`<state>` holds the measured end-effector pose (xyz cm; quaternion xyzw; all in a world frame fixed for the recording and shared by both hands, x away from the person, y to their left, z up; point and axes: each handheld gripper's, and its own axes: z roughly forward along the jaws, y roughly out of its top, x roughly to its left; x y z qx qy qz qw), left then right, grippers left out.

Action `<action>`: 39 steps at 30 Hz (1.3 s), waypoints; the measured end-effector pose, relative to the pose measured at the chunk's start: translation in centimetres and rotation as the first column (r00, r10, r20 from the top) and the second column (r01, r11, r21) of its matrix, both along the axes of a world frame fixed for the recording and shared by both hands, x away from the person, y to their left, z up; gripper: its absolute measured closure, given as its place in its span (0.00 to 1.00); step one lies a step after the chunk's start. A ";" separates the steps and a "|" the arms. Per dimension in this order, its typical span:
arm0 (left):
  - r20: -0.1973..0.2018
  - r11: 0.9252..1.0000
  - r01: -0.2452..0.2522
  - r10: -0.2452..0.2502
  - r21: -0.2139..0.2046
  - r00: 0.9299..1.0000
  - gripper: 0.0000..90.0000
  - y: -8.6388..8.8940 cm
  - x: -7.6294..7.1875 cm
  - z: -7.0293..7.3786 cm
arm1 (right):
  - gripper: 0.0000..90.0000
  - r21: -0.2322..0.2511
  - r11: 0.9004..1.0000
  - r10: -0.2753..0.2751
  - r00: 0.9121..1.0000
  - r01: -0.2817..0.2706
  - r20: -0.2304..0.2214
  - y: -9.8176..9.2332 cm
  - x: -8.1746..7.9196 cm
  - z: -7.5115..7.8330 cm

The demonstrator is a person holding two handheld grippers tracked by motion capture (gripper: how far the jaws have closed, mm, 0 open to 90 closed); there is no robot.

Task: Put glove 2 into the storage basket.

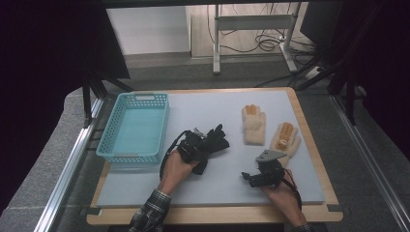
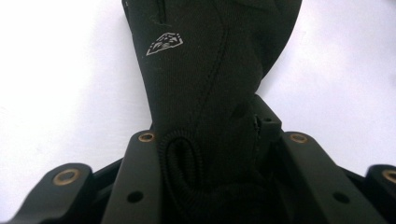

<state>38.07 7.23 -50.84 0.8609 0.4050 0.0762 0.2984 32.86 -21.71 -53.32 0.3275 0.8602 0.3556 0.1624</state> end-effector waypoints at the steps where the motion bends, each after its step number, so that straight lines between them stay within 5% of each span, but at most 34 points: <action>1: 0.002 1.000 -0.003 0.003 0.002 1.000 0.73 0.0 0.2 0.2 | 0.16 0.000 1.000 0.000 1.000 0.000 0.000 0.0 0.0 0.0; 12: 0.028 0.998 -0.055 0.056 -0.027 0.998 0.72 0.8 1.3 3.3 | 0.16 0.000 1.000 0.000 1.000 0.000 0.001 0.0 0.0 0.0; 26: 0.068 0.993 -0.115 0.116 -0.016 0.991 0.72 3.4 2.5 7.4 | 0.16 0.000 1.000 0.001 1.000 -0.001 0.002 0.0 0.0 0.0; 39: 0.087 0.967 -0.255 0.256 -0.019 0.963 0.72 8.7 3.4 9.8 | 0.16 0.002 1.000 -0.001 1.000 0.001 0.001 0.0 0.0 0.0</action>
